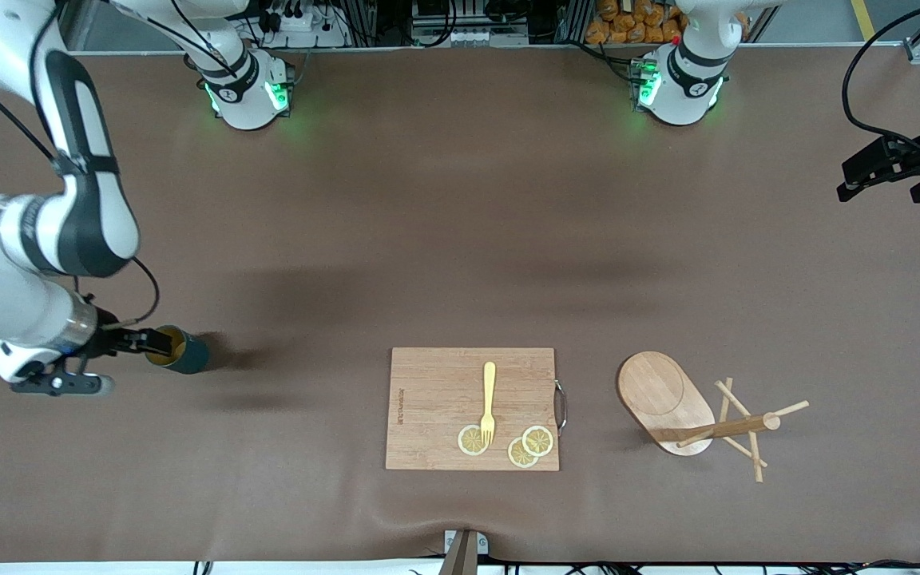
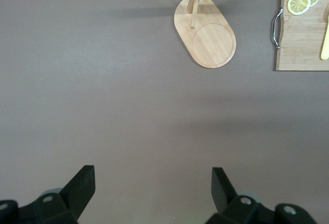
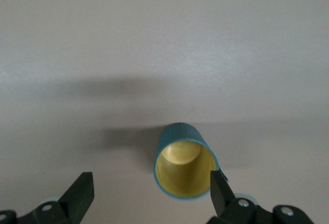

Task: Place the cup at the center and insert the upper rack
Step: 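Reach the right gripper down to the teal mug and grasp it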

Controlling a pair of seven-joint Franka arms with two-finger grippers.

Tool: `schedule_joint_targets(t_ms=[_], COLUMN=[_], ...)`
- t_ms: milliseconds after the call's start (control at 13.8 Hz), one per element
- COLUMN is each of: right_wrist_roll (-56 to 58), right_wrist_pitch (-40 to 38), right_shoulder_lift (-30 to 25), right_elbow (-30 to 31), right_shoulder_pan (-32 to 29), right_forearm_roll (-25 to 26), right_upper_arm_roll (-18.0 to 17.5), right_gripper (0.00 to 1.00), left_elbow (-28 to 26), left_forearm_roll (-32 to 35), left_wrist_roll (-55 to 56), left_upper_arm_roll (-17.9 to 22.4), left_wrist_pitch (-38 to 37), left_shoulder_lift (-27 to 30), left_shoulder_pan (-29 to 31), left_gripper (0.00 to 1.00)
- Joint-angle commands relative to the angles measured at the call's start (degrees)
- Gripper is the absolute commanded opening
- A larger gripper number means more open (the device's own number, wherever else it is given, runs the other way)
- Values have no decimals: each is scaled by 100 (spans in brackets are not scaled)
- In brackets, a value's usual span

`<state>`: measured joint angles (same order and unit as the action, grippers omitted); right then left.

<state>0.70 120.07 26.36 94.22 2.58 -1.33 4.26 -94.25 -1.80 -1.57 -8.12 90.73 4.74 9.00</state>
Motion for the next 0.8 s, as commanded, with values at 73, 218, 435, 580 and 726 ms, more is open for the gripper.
schedule_joint_targets(t_ms=[73, 218, 435, 580, 726], right_wrist_roll=[-8, -17, -17, -43, -35], right_wrist_pitch=[139, 174, 209, 201, 201], right_shoulder_lift=[255, 422, 580, 694, 774], right_elbow=[79, 79, 88, 88, 97], right_shoulder_pan=[-12, -3, 14, 14, 14], right_forearm_roll=[-61, -69, -69, -69, -279], right_upper_arm_roll=[5, 5, -4, -4, -13], right_gripper=[100, 100, 100, 100, 100], left_elbow=[65, 47, 47, 56, 82], left_forearm_roll=[-101, -83, -48, -48, -48], left_wrist_roll=[-28, -19, -1, -10, -10], left_upper_arm_roll=[-76, -84, -137, -137, -155], left_wrist_pitch=[-178, -169, -143, -82, 6], left_shoulder_lift=[0, -26, -61, -131, -184], left_shoulder_pan=[41, 32, 14, 14, 5], left_gripper=[100, 100, 100, 100, 100])
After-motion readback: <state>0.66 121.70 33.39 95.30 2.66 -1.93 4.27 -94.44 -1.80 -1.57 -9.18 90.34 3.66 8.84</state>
